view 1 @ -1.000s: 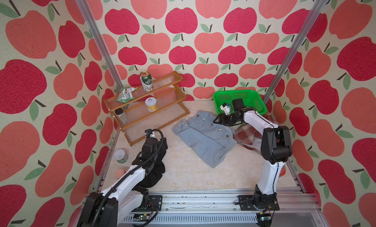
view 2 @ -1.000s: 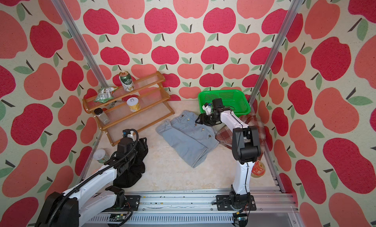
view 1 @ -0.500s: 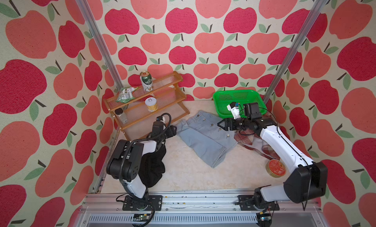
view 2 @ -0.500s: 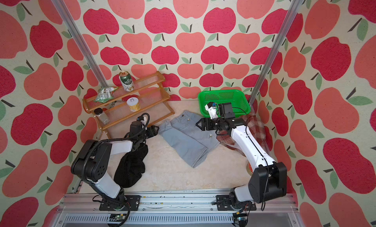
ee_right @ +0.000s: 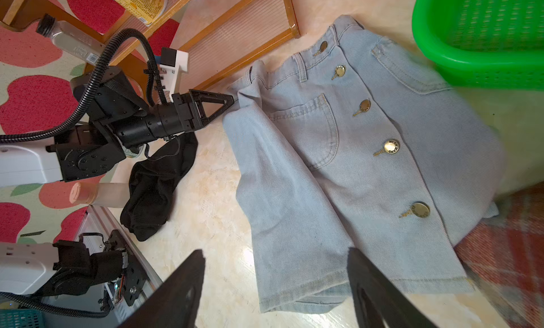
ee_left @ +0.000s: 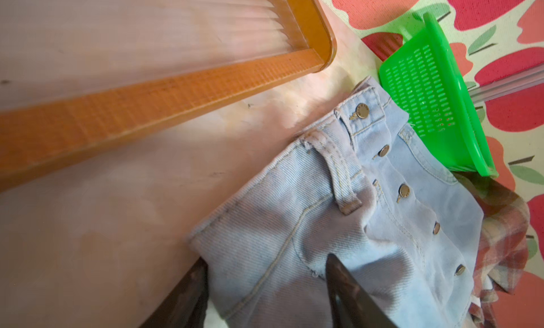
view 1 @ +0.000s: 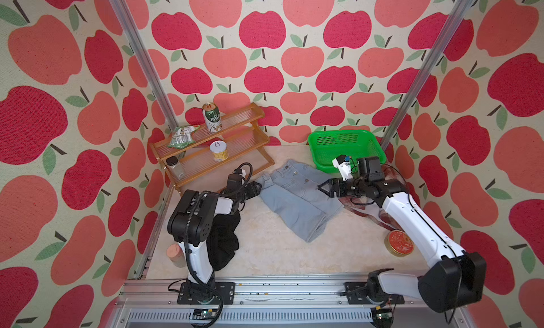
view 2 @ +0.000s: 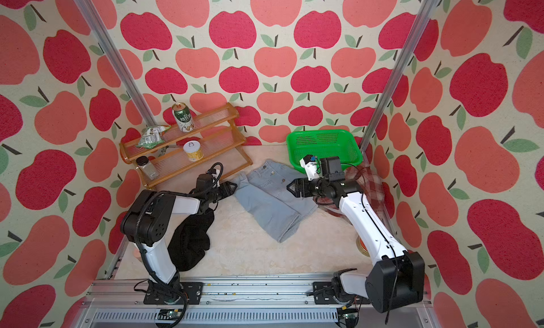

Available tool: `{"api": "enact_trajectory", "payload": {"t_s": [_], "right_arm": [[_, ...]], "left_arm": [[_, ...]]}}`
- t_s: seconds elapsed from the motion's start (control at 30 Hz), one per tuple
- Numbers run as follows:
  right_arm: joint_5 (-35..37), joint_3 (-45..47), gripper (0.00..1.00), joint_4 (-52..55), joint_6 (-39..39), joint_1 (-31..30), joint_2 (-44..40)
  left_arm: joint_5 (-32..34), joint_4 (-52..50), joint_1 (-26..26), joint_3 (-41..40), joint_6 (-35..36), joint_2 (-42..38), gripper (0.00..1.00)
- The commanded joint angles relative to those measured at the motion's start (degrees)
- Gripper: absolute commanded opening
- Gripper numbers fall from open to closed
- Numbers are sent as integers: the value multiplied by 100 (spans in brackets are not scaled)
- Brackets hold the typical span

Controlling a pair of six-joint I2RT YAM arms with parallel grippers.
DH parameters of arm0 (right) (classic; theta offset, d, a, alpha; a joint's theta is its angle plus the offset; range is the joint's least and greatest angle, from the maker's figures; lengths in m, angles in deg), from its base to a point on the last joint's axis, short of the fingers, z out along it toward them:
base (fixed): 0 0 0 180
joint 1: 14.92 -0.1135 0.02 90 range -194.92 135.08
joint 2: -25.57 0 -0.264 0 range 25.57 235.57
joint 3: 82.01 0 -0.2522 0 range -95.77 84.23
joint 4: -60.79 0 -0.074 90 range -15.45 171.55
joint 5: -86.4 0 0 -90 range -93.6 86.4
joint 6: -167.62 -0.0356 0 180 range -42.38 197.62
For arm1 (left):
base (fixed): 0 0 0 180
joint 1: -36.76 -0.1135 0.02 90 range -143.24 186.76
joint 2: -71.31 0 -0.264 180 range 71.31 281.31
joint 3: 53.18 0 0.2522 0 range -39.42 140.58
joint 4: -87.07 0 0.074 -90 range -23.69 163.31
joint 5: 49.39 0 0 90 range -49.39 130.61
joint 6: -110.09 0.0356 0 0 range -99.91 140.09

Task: Roll up the skirts
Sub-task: Flatten out the skirt at the center of the board.

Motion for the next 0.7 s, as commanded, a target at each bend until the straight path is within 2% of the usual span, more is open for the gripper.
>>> {"api": "enact_trajectory", "payload": {"t_s": [0.0,0.03,0.13,0.23,0.4,0.53,0.67], "right_arm": [[160,160,78,24,-3,-154,13],[318,161,79,115,128,-317,12],[1049,164,80,440,505,-971,-29],[1508,455,80,353,600,-1697,-83],[2188,1055,80,-120,617,-2648,157],[2628,1149,80,-296,828,-3297,482],[2862,1111,80,-212,998,-3643,927]], "left_arm": [[130,45,46,8,88,166,41],[211,77,57,-36,78,122,31],[517,51,136,-117,221,-162,13],[810,-259,233,-82,526,-600,4],[1015,-746,313,112,935,-1265,4],[943,-1055,361,305,1151,-1265,7],[951,-1077,349,304,1146,-1216,6]]}}
